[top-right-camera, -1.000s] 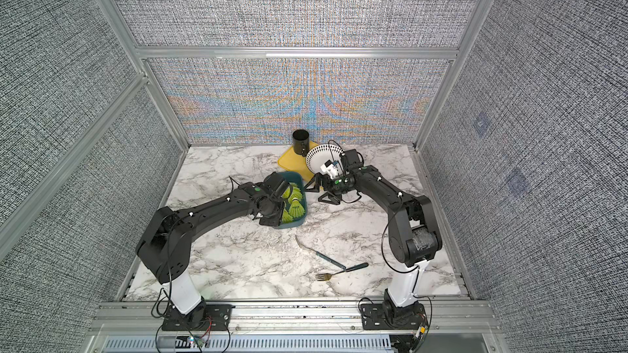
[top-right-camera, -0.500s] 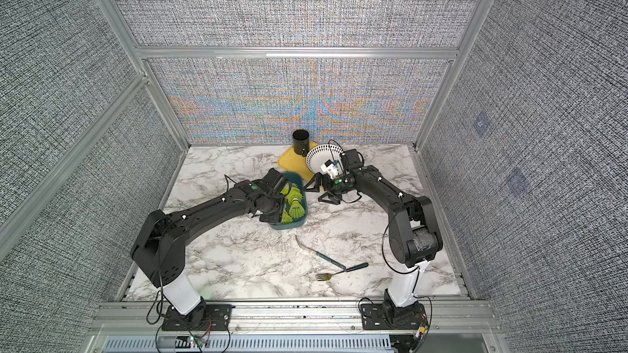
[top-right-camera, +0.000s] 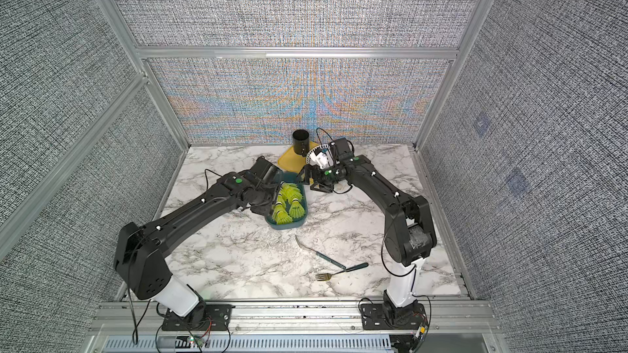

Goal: Put the shuttlecocks into the storage box
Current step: Pick up the shuttlecock at the center of the board.

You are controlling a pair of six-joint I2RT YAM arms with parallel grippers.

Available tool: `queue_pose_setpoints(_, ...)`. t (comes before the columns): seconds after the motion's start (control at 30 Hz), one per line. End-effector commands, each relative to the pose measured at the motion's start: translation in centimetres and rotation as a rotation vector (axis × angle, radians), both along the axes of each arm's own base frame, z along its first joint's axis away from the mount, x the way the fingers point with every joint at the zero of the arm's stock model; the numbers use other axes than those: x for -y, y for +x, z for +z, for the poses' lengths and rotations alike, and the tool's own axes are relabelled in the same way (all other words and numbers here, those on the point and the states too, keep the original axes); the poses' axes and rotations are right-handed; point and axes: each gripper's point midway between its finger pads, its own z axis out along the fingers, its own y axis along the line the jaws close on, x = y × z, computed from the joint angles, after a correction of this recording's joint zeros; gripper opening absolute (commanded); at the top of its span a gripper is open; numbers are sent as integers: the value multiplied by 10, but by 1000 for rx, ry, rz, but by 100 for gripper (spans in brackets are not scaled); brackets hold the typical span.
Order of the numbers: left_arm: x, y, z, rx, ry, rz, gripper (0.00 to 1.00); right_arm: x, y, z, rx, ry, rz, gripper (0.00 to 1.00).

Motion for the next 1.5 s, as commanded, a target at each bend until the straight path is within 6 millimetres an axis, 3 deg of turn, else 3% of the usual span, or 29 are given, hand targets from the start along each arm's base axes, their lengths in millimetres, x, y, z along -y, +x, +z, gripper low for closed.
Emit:
queue_pose_setpoints(0.0, -17, 1, 7, 74, 121, -196, 76, -14, 0, -1, 25, -45, 34, 97)
queue_pose_setpoints(0.27, -70, -19, 20, 176, 224, -381, 76, -83, -1, 1, 74, -76, 134, 91)
queue_pose_setpoints(0.57, -97, -45, 19, 294, 215, -461, 78, -145, -3, -11, 128, -133, 167, 88)
queue_pose_setpoints(0.93, -134, -86, 34, 421, 247, -397, 78, -185, 13, -30, 302, -233, 111, 87)
queue_pose_setpoints(1.13, -144, -102, 40, 444, 260, -393, 78, -205, 18, -43, 355, -249, 96, 87)
queue_pose_setpoints(1.27, -145, -105, 41, 443, 253, -397, 78, -208, 23, -51, 388, -289, 67, 87)
queue_pose_setpoints(1.47, -145, -105, 47, 464, 252, -395, 78, -208, 25, -80, 366, -356, 47, 87)
